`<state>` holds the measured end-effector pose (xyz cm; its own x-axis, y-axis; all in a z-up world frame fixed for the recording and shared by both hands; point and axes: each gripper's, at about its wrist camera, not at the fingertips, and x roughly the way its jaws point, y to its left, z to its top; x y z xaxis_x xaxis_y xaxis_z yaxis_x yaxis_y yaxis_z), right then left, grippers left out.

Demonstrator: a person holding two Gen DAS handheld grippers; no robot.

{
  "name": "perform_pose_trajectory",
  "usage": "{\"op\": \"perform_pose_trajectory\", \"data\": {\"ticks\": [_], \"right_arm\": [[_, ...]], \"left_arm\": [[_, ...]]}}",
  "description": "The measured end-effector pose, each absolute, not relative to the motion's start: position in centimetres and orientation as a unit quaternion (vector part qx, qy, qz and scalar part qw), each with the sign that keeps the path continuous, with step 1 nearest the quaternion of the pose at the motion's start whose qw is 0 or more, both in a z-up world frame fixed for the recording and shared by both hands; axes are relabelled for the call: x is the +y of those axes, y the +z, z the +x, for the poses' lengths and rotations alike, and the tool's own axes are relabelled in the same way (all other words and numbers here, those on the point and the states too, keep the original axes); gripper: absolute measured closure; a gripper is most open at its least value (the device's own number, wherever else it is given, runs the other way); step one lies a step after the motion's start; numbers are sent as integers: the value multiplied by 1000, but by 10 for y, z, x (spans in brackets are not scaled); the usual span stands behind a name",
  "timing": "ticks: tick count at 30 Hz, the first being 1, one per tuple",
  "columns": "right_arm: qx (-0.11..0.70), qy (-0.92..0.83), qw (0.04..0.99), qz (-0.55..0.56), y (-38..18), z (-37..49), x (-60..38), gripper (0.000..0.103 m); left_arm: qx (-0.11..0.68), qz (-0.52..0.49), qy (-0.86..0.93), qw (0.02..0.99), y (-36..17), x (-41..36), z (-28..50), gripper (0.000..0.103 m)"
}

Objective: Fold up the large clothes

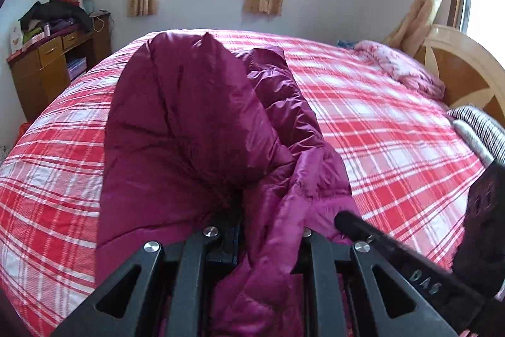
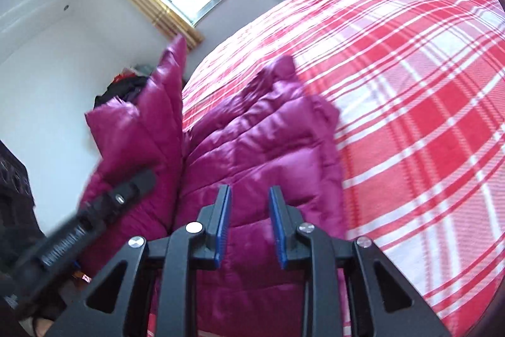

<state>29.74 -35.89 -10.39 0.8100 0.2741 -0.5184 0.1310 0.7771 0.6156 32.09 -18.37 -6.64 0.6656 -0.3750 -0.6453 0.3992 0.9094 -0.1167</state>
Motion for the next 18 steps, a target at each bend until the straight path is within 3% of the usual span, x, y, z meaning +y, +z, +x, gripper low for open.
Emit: {"op": "perform_pose_trajectory", "data": {"ticks": [18], "right_arm": [[313,42,884,345,-118,293,-368,75]], "left_arm": [[331,107,-195,917,-107,-227,316,88]]}}
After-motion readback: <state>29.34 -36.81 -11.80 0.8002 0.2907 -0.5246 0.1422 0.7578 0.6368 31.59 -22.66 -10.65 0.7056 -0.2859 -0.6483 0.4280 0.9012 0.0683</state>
